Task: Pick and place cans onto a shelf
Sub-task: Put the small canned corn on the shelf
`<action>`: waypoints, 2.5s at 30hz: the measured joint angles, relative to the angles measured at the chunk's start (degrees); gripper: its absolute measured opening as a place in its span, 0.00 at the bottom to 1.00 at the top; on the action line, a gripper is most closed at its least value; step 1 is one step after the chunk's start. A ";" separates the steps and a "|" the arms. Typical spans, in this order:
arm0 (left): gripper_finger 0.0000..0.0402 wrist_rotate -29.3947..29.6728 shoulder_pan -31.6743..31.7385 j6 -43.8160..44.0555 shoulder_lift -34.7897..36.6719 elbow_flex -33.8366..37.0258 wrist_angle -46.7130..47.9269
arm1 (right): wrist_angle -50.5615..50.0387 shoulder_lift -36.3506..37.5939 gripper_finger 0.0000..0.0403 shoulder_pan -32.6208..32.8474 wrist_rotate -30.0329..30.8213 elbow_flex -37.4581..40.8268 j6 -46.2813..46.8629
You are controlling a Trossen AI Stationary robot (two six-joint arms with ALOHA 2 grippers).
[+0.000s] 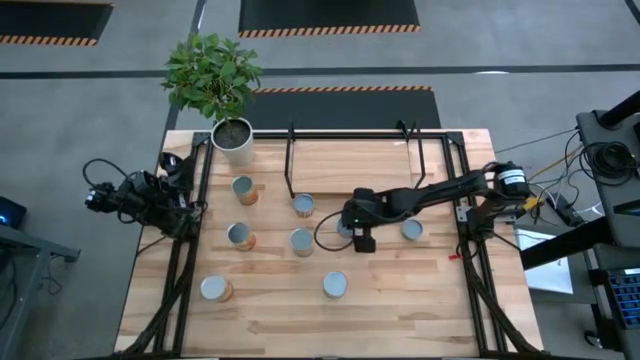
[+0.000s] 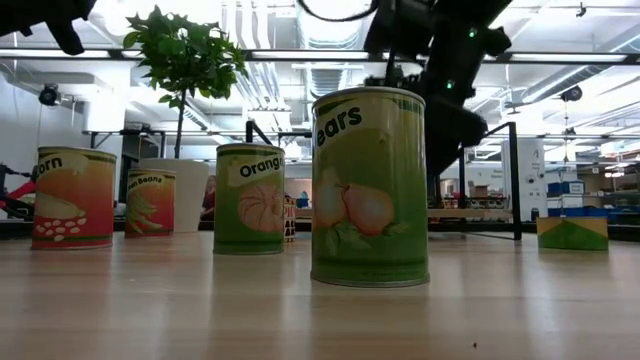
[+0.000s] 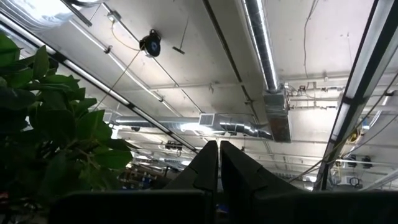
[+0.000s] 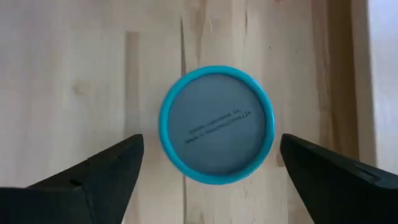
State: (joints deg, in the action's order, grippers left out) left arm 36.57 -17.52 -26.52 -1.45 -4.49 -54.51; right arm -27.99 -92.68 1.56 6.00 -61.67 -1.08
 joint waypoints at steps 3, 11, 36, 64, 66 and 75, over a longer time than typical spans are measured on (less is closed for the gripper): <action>0.00 0.01 -0.01 0.00 0.00 0.00 0.08 | 0.79 -1.34 0.91 -0.15 0.07 0.00 -0.24; 0.00 0.01 -0.02 0.44 0.00 0.00 0.28 | 3.53 -1.93 0.75 -0.11 0.02 0.02 -1.55; 0.00 -0.05 -0.01 1.53 0.00 -0.35 -0.40 | -5.31 -6.29 0.74 -17.42 -1.25 -25.64 -7.11; 0.00 -0.10 -0.01 1.51 0.00 -0.37 -0.61 | -5.06 -25.21 0.82 -26.84 -6.49 -43.17 -14.42; 0.00 -0.10 0.00 1.51 0.00 -0.37 -0.80 | -4.90 -25.19 0.83 -26.84 -6.47 -43.17 -14.43; 0.00 -0.10 0.00 1.51 0.00 -0.37 -0.86 | -11.78 -18.05 0.81 -26.71 -6.04 -44.20 -15.41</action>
State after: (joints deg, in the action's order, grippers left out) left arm 36.47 -17.52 -25.02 -1.45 -4.86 -55.37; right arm -39.77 -110.73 -25.15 -0.04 -105.87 -16.49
